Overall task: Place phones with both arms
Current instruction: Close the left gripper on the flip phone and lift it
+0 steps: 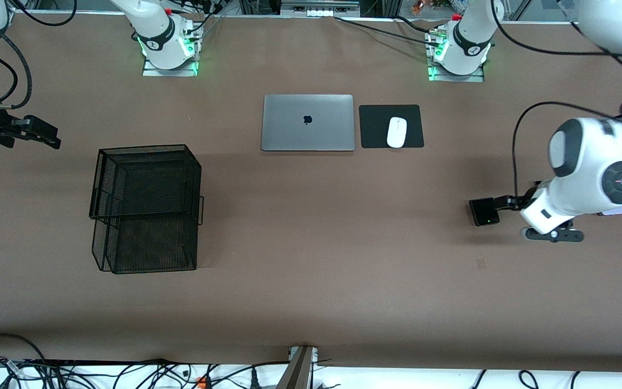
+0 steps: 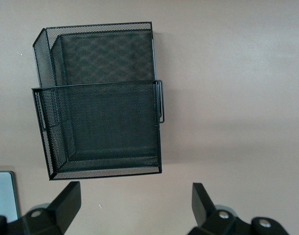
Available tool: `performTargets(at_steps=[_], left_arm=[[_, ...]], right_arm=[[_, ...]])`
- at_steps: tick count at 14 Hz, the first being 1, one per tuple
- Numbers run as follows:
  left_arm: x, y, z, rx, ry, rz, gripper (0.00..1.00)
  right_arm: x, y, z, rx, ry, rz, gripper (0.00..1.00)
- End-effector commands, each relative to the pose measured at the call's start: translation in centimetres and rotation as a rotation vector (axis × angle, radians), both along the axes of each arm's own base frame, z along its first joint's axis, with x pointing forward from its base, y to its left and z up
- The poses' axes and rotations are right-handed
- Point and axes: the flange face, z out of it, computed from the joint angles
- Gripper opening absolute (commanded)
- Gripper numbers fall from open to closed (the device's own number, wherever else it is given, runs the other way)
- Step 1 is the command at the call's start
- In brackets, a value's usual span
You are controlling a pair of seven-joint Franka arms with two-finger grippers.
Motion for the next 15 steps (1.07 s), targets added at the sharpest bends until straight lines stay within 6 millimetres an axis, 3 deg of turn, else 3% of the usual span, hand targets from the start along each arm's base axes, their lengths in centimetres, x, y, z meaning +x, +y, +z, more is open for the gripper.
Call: performTargets(at_steps=[1,5,12,13,15], left_arm=[[-2.9,1.0,-3.8,-0.024,-0.068,0.040,1.00],[-4.9,0.8,-9.1,-0.030,-0.110,0.077,1.00],[-5.4,0.7,-12.5,-0.035,-0.094,0.116,0.98],[-5.4,0.7,-12.5,-0.035,-0.091,0.128,0.61],[-5.5,0.4,-12.5,-0.034,-0.084,0.168,0.25]], right_arm=[[0.0,0.0,0.4,0.003,-0.007,-0.013,1.00],[0.0,0.0,0.4,0.003,-0.007,-0.013,1.00],[0.0,0.0,0.3,0.003,-0.007,-0.013,1.00],[0.0,0.0,0.3,0.003,-0.007,-0.013,1.00],[0.1,0.0,0.4,0.003,-0.008,-0.013,1.00]])
